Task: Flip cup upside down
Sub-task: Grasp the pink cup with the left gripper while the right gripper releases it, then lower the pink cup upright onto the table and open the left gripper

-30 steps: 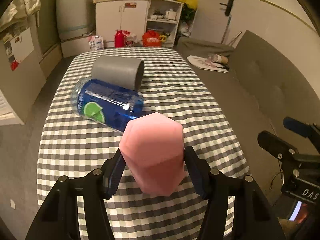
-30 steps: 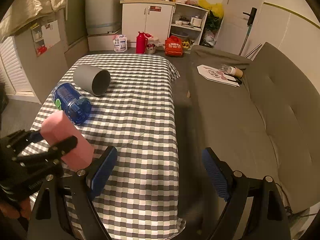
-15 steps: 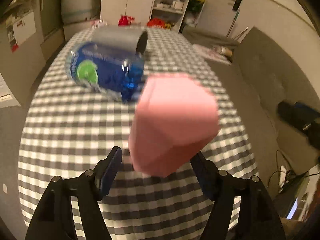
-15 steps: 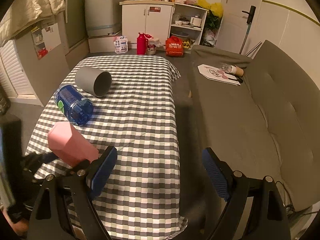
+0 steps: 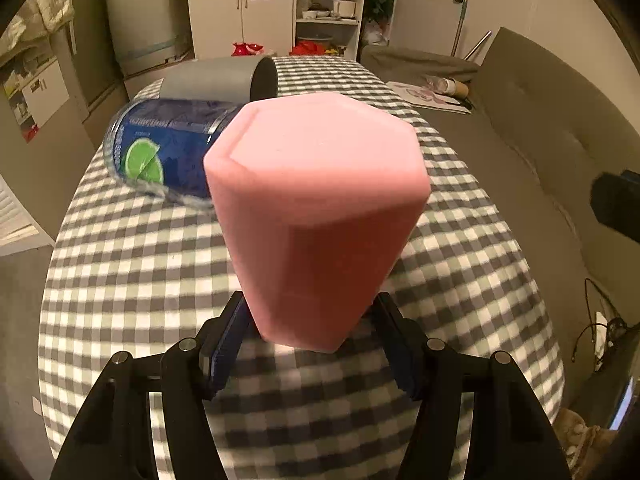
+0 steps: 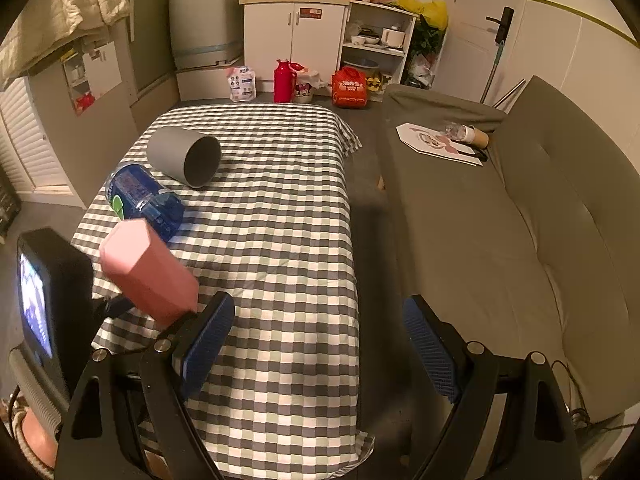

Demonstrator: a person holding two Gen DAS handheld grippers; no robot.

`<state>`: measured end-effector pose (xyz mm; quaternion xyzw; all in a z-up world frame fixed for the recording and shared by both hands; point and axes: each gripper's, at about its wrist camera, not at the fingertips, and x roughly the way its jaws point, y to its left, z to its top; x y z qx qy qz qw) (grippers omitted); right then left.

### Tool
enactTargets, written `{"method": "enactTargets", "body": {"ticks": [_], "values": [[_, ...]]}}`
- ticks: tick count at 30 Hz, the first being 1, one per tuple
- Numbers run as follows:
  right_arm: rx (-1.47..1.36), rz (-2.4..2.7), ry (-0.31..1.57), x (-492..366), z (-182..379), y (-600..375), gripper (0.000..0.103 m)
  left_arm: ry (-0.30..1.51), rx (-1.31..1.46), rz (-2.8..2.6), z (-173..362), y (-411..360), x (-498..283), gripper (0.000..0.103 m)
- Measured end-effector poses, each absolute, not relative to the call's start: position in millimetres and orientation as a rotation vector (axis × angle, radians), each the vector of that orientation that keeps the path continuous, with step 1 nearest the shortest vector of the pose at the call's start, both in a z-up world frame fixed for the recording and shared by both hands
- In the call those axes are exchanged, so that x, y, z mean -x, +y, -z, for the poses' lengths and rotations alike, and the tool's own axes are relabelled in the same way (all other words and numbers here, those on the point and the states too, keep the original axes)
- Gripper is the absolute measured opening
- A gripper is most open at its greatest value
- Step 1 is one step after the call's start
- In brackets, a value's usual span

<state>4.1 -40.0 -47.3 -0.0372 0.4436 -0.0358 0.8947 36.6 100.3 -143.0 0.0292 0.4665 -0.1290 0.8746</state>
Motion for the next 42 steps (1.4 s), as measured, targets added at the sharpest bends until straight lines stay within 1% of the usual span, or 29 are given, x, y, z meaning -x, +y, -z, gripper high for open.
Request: {"method": "enactTargets", "body": {"ticks": [6,8,9,10,15,19,26,30,38,42], "values": [[0.082,0.087,0.932,-6,51,-41,0.086,0.971,-0.073,0.274,143,97,-38,0.066],[0.079,0.087,0.93,-6,50,-41,0.086,0.982,-0.065,0.292,143,97,-38,0.071],[0.079,0.085,0.928,-6,50,-40,0.086,0.993,-0.054,0.31,143,97,-37,0.076],[0.079,0.083,0.926,-5,50,-39,0.086,0.999,-0.046,0.321,142,97,-36,0.08],[0.079,0.077,0.922,-3,49,-36,0.086,1.035,-0.04,0.365,137,95,-29,0.08],[0.055,0.069,0.903,2,42,-38,0.086,1.038,0.022,0.373,120,109,-16,0.08],[-0.006,0.026,0.814,20,19,-41,0.086,0.894,0.128,0.286,65,156,4,0.08],[-0.001,0.001,0.755,32,8,-37,0.086,0.822,0.148,0.229,42,189,17,0.08],[-0.007,-0.064,0.657,61,-7,-30,0.086,0.671,0.082,0.129,18,214,48,0.08],[0.004,-0.08,0.644,64,-1,-22,0.086,0.647,0.109,0.145,24,210,58,0.08]]}}
